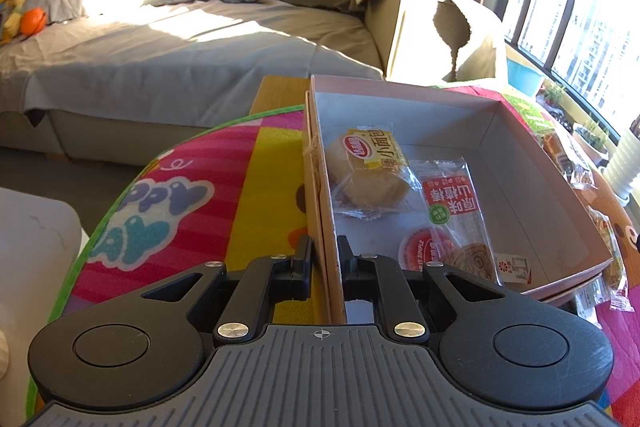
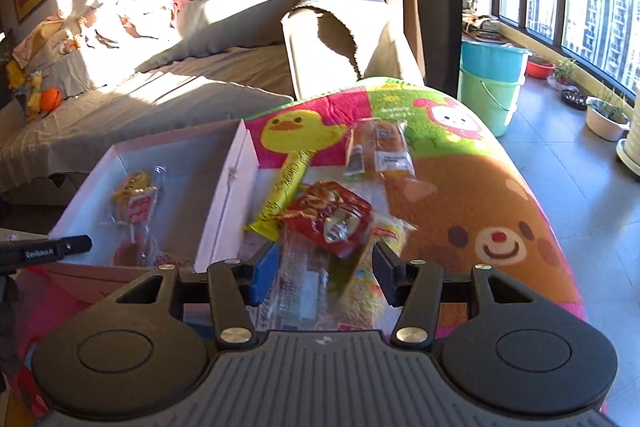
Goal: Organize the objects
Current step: 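Grasp the bread loaf packet with the right gripper and lift toward the box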
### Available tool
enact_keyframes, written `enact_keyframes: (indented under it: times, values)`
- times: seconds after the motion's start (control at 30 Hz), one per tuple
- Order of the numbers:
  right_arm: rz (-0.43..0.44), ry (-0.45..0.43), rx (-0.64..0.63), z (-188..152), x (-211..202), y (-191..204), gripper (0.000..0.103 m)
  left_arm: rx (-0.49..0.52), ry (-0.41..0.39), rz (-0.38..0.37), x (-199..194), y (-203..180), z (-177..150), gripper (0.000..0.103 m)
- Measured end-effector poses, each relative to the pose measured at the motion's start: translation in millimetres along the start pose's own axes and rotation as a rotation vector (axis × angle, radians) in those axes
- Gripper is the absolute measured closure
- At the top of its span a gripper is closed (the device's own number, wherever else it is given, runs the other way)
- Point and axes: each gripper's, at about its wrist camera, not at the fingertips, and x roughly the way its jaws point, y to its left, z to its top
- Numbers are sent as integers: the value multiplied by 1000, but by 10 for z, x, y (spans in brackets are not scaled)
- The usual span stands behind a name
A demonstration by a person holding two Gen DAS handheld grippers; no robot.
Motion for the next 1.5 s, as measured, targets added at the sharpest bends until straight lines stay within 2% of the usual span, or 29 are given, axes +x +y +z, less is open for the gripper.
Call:
enact_keyframes:
  times: [0.17,0.4,0.5,0.6,0.63,0.67,0.8,0.87,1.0,1.03,1.07,1.13,1.27,1.5]
  values:
    - [-16,-1,3,-162,31,8,51,7,7,5,-10,-8,6,89]
    - [-65,36,114,-141,243,-165,51,9,7,8,-6,-14,1,89]
    - [-56,36,85,-96,270,-155,51,12,8,8,-6,-16,-6,89]
    - [-52,7,17,158,343,-146,50,11,8,8,-7,-20,-6,89]
    - [-56,8,14,273,409,-173,46,11,8,8,-7,-22,-5,89]
    - [-59,15,19,379,490,-207,42,10,9,8,-7,-23,-6,89]
    - [-53,53,76,785,978,-359,39,13,12,20,-3,-49,7,90]
    - [-68,68,93,910,1222,-379,30,15,13,24,-2,-57,8,90]
    - [-131,131,96,997,1675,-389,30,13,18,22,0,-44,12,90]
    - [-129,146,102,996,1736,-414,32,14,19,20,0,-39,14,90]
    - [-114,155,108,992,1753,-426,41,16,20,19,0,-38,14,90]
    - [-101,150,107,983,1672,-431,49,18,19,16,-1,-32,10,90]
    - [-116,93,26,905,1260,-368,50,9,15,15,14,-26,6,90]
    - [-27,74,-112,489,255,-197,50,-8,3,-6,9,8,-11,89]
